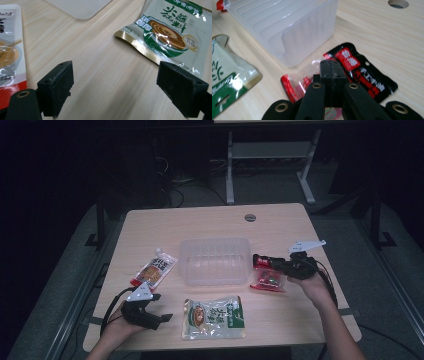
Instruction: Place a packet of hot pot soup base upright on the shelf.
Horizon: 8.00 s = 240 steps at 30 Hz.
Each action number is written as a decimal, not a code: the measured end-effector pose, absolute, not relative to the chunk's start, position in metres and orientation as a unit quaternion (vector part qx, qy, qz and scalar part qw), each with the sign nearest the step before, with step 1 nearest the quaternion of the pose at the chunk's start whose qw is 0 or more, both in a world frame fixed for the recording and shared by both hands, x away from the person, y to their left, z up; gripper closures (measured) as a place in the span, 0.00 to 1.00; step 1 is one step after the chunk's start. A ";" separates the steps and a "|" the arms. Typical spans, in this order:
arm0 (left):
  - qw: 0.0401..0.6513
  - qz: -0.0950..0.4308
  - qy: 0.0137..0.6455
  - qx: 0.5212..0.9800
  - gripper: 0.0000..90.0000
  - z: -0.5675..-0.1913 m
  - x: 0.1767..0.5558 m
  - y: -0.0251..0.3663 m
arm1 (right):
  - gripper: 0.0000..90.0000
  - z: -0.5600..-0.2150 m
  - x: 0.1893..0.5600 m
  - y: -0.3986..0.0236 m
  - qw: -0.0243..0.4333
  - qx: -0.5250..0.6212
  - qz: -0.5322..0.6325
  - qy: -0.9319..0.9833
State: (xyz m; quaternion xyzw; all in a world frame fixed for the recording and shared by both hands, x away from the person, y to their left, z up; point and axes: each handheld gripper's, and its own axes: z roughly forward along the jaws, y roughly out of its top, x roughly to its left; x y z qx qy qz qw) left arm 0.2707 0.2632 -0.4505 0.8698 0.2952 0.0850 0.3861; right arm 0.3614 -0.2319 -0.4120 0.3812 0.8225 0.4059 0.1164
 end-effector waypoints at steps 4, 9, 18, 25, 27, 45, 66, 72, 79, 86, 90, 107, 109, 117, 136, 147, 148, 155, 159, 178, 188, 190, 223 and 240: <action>0.387 0.086 0.295 0.869 0.15 -0.450 0.271 0.263 | 1.00 -0.416 0.376 -0.226 0.114 0.385 0.399 0.824; 0.383 0.083 0.290 0.873 0.15 -0.451 0.271 0.262 | 1.00 -0.424 0.390 -0.223 0.112 0.389 0.390 0.827; 0.384 0.083 0.287 0.874 0.15 -0.451 0.270 0.261 | 1.00 -0.448 0.396 -0.217 0.105 0.389 0.328 0.854; 0.384 0.080 0.282 0.876 0.15 -0.451 0.270 0.261 | 1.00 -0.448 0.394 -0.218 0.094 0.379 0.331 0.859; 0.384 0.080 0.282 0.876 0.15 -0.451 0.270 0.261 | 1.00 -0.448 0.392 -0.216 0.093 0.372 0.333 0.862; 0.383 0.074 0.279 0.878 0.15 -0.451 0.268 0.260 | 1.00 -0.446 0.363 -0.207 0.058 0.317 0.327 0.888; 0.383 0.069 0.275 0.879 0.15 -0.452 0.266 0.257 | 1.00 -0.445 0.311 -0.207 0.034 0.284 0.316 0.905; 0.386 0.070 0.274 0.878 0.15 -0.450 0.265 0.256 | 1.00 -0.443 0.303 -0.202 0.028 0.276 0.311 0.909; 0.416 0.061 0.239 0.875 0.27 -0.440 0.261 0.237 | 0.86 -0.434 0.301 -0.210 0.044 0.298 0.330 0.895; 0.444 0.050 0.208 0.870 0.66 -0.423 0.264 0.207 | 0.56 -0.435 0.295 -0.220 0.056 0.320 0.342 0.881; 0.438 0.050 0.192 0.877 0.89 -0.417 0.271 0.180 | 0.44 -0.436 0.289 -0.228 0.060 0.338 0.353 0.870; 0.427 0.010 0.128 0.895 1.00 -0.428 0.308 0.079 | 0.34 -0.437 0.286 -0.248 0.083 0.375 0.364 0.849; 0.427 0.009 0.127 0.895 1.00 -0.430 0.311 0.072 | 0.34 -0.438 0.287 -0.249 0.080 0.380 0.364 0.846; 0.418 0.006 0.120 0.901 1.00 -0.443 0.320 0.049 | 0.34 -0.438 0.288 -0.251 0.083 0.385 0.367 0.843; 0.394 -0.003 0.126 0.911 1.00 -0.461 0.321 0.038 | 0.34 -0.437 0.288 -0.254 0.086 0.390 0.369 0.839; 0.380 -0.005 0.128 0.916 1.00 -0.466 0.322 0.040 | 0.29 -0.433 0.288 -0.255 0.079 0.397 0.386 0.829; 0.380 -0.007 0.131 0.916 1.00 -0.467 0.322 0.040 | 0.29 -0.433 0.288 -0.255 0.079 0.397 0.392 0.826; 0.375 -0.009 0.132 0.917 1.00 -0.467 0.322 0.040 | 0.26 -0.440 0.293 -0.258 0.048 0.406 0.392 0.824; 0.377 -0.008 0.132 0.917 1.00 -0.468 0.322 0.040 | 0.25 -0.448 0.298 -0.259 0.028 0.405 0.399 0.822; 0.379 -0.013 0.137 0.915 1.00 -0.468 0.322 0.040 | 0.44 -0.463 0.314 -0.252 -0.050 0.403 0.418 0.813; 0.379 -0.014 0.137 0.915 1.00 -0.468 0.323 0.041 | 0.75 -0.457 0.311 -0.258 -0.056 0.384 0.432 0.814; 0.380 -0.013 0.138 0.915 1.00 -0.469 0.322 0.041 | 0.78 -0.457 0.311 -0.258 -0.062 0.378 0.434 0.816; 0.385 -0.036 0.148 0.910 1.00 -0.470 0.327 0.043 | 1.00 -0.441 0.304 -0.241 -0.082 0.299 0.510 0.803; 0.372 -0.028 0.134 0.918 1.00 -0.452 0.322 0.049 | 1.00 -0.419 0.294 -0.237 -0.067 0.273 0.543 0.791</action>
